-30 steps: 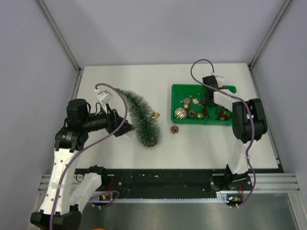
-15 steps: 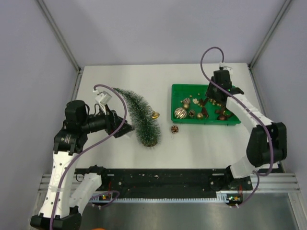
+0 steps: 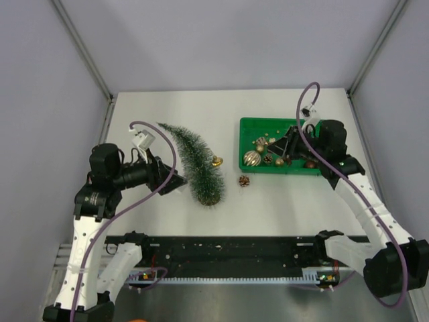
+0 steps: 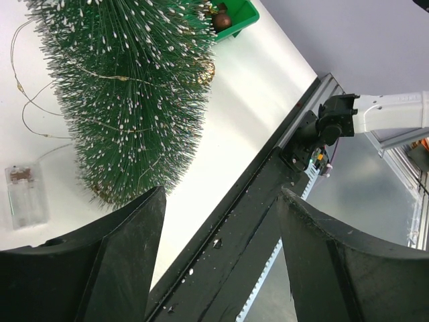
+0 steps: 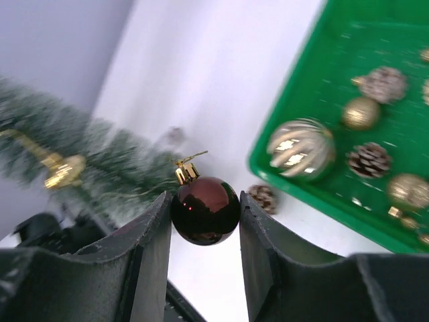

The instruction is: Decorate the small christmas tree

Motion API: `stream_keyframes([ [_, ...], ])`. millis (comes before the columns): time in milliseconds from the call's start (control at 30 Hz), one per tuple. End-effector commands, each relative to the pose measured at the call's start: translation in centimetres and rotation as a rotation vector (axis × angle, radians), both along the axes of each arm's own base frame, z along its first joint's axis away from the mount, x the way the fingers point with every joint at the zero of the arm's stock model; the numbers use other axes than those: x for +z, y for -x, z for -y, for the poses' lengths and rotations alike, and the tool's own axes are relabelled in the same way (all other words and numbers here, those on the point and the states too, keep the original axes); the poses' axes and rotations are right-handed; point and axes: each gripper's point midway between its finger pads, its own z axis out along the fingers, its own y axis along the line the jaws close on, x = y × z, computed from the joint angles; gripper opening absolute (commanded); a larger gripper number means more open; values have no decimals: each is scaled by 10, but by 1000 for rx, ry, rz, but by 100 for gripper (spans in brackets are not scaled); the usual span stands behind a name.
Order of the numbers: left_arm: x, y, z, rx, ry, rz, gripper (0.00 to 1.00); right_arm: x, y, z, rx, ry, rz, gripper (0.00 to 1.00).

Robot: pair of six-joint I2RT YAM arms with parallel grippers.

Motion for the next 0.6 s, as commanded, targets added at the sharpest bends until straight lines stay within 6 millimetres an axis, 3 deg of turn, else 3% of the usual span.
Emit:
stream_keyframes([
  [0, 3, 2, 1, -8, 6, 29, 72, 67, 42, -37, 301, -170, 217, 32],
  [167, 3, 3, 1, -9, 10, 28, 72, 48, 38, -36, 285, -150, 161, 31],
  [400, 0, 4, 0, -7, -5, 42, 72, 84, 59, -59, 434, -193, 293, 29],
  [567, -5, 2, -2, 7, -16, 30, 72, 85, 77, -87, 516, -94, 281, 28],
])
